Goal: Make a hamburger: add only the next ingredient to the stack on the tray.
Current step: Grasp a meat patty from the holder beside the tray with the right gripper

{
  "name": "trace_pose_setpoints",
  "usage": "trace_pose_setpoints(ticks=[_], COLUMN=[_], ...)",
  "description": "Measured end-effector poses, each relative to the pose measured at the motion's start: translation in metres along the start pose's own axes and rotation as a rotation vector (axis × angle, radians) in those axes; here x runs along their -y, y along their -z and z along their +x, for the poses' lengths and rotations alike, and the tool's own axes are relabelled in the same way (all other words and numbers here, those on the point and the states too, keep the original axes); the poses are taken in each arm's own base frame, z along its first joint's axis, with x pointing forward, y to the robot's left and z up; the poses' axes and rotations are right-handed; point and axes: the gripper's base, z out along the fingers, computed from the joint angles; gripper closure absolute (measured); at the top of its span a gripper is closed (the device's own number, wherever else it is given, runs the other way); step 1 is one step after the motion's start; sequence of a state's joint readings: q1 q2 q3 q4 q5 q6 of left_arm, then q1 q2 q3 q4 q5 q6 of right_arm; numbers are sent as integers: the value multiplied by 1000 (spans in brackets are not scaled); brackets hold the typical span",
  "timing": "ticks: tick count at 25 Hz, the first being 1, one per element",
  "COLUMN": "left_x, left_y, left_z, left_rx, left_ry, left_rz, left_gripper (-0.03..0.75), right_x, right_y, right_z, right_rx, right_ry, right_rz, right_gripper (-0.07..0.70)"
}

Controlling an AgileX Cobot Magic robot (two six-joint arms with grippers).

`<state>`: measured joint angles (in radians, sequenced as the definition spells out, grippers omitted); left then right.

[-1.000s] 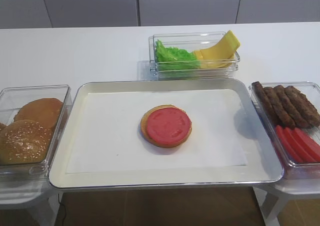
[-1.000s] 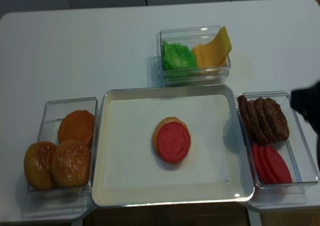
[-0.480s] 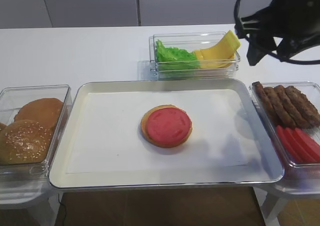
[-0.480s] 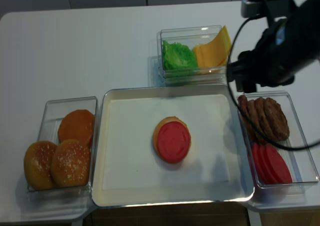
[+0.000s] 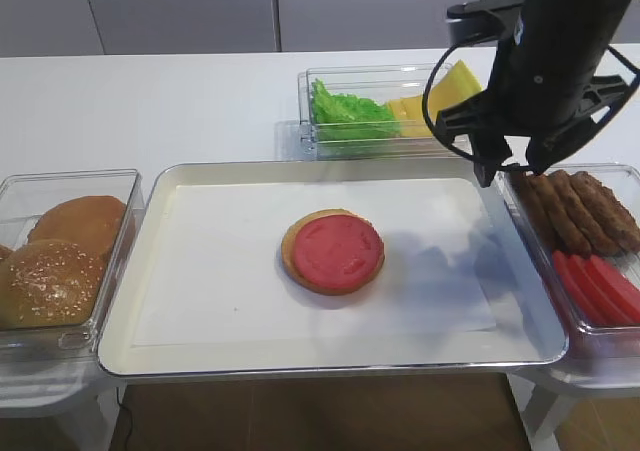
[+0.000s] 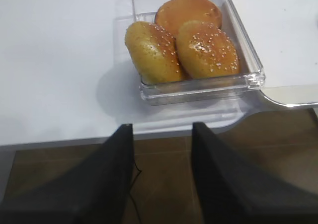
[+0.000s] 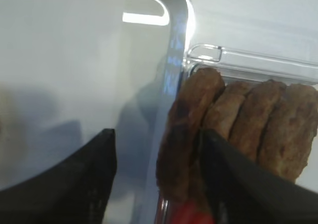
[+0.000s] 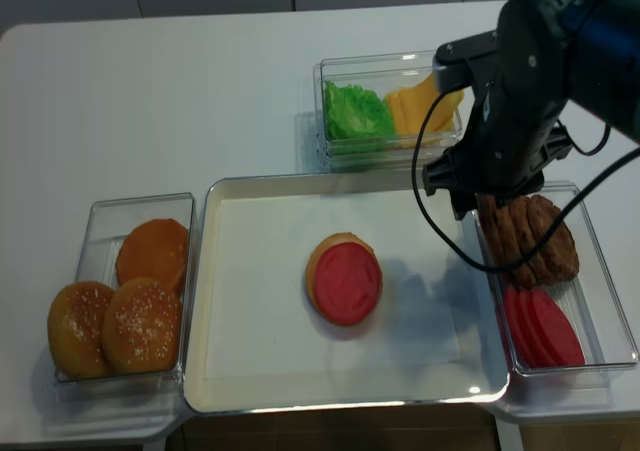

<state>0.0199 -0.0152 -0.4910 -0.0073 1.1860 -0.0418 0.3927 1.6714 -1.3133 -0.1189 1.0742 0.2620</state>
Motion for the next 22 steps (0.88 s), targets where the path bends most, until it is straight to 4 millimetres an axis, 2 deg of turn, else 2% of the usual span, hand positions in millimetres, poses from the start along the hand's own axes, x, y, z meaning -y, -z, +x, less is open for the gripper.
trace_pose_setpoints(ticks=[5,10,16,22], left_x=[0,0,0,0], left_y=[0,0,0,0], left_z=[0,0,0,0], left_rx=[0,0,0,0], left_ry=[0,0,0,0], left_rz=[0,0,0,0], left_gripper=[425,425,425,425], right_x=[1,1,3,2], right_y=[-13,-17,-18,-19], right_z=[-3,-6,-6,-7], right_rx=[-26,-23,-20,-20], right_ry=[9,10,18,18], right_rz=[36,61,75,77], right_gripper=[223,230,377,488])
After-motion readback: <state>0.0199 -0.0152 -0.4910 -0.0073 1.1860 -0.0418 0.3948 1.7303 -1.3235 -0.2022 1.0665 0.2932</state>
